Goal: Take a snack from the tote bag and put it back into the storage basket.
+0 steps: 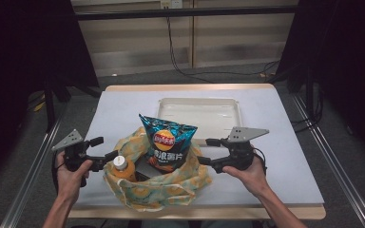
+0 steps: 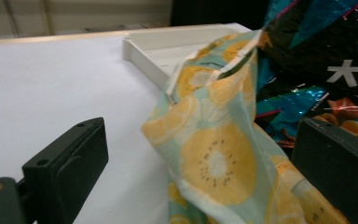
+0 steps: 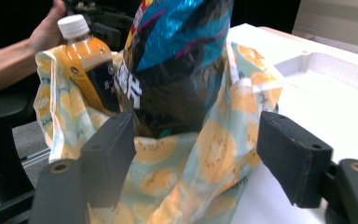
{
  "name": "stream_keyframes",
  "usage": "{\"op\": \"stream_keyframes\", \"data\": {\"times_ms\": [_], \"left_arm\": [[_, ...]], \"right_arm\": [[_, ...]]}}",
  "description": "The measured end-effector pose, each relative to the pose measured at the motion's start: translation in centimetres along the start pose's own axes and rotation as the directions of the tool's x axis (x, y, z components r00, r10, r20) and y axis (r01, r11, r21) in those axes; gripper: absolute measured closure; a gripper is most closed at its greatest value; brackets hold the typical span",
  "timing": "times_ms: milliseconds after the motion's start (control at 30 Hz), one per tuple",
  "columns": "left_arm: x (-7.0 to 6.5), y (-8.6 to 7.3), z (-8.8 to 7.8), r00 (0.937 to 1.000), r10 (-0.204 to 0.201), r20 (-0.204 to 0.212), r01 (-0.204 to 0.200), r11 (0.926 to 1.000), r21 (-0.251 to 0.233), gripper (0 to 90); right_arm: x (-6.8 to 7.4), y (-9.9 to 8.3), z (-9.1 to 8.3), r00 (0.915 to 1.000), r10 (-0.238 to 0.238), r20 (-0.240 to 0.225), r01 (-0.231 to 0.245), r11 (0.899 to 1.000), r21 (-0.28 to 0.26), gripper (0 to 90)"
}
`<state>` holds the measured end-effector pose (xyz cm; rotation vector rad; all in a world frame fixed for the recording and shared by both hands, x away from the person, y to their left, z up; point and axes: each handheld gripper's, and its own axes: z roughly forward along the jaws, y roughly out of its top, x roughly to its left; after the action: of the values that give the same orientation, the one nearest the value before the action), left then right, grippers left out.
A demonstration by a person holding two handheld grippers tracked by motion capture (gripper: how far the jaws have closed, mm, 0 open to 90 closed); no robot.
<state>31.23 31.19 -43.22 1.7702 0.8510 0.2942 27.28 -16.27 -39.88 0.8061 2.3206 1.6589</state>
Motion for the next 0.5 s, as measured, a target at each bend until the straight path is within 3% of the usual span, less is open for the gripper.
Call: {"op": "stream_keyframes", "data": {"times_ms": [67,167,333,433,500], "left_arm": [[-0.3,-0.4,-0.6,0.9993,0.026,-0.027,-0.026,0.9996,-0.008,3.3],[-0.1,-1.2,-1.5,0.9995,-0.025,-0.022,0.024,0.9990,-0.038,2.6],[-0.8,-2.4,-2.5,0.9996,-0.018,-0.020,0.017,0.9992,-0.037,2.7],[-1.6,-2.7,-2.6,0.9998,0.001,-0.021,-0.002,0.9992,-0.041,2.7],[-2.0,-2.6,-2.9,0.9997,0.026,0.001,-0.026,0.9983,-0.052,2.8]], "right_arm": [[-0.1,0.4,0.0,1.0000,-0.001,-0.001,0.001,1.000,-0.007,26.2],[-0.3,0.9,-0.4,1.0000,0.007,-0.003,-0.007,1.000,-0.030,24.6],[-0.4,1.7,-0.7,0.9999,0.011,0.007,-0.011,0.998,-0.060,20.1],[-0.7,2.2,-0.7,0.9998,0.013,0.015,-0.012,0.997,-0.073,18.1],[-0.7,2.5,-0.7,0.9997,0.007,0.025,-0.006,0.997,-0.078,15.7]]}}
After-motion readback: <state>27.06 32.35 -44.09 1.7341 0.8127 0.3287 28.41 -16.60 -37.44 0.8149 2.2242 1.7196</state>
